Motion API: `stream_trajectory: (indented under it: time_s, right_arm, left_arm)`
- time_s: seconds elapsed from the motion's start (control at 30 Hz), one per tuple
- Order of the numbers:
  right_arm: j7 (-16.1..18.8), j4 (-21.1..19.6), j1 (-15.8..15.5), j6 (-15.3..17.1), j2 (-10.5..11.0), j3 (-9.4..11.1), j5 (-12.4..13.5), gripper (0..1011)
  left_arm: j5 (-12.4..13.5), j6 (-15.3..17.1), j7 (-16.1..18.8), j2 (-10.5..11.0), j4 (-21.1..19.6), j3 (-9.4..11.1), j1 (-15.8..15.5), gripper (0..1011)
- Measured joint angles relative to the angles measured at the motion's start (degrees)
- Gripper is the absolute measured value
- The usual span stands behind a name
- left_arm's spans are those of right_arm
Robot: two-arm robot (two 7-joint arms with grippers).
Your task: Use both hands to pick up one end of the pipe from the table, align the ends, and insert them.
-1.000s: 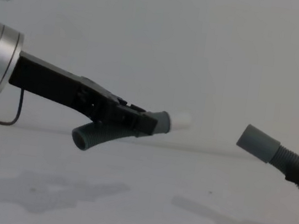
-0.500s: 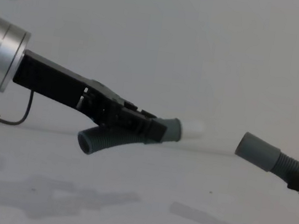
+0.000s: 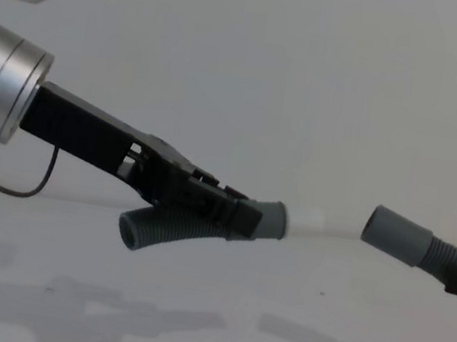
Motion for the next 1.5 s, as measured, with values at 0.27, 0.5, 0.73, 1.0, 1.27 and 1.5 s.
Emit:
stream_trajectory:
  time_s: [0.27,0.5,0.73,1.0,1.27,1.5]
  right_arm:
    - [1.9,0.8,0.9,-0.7,1.1,-0.8,0.1,137]
    - [3.4,1.8,1.9,-1.5,1.9,-1.7,-0.1,138]
    - [4.4,2.5,2.8,-2.1,2.5,-2.3,-0.3,136]
    - [5.4,3.3,3.6,-2.8,2.9,-3.1,-0.5,137]
    - [6.3,3.8,4.2,-3.4,3.5,-3.8,-0.5,137]
    - [6.6,4.0,4.5,-3.7,3.8,-4.1,-0.4,136]
  left_arm:
    - [-0.2,0.9,-1.3,0.6,0.4,1.0,-1.2,346]
    - [-0.4,1.3,-2.1,1.0,0.9,1.8,-2.0,346]
    - [-0.7,1.4,-2.9,1.2,1.4,2.3,-2.7,346]
    - [-1.4,1.1,-4.0,1.1,2.2,2.9,-3.2,346]
    - [-2.1,0.8,-5.3,0.8,3.0,3.8,-4.0,346]
    - [-2.5,0.8,-6.0,0.6,3.5,4.4,-4.5,346]
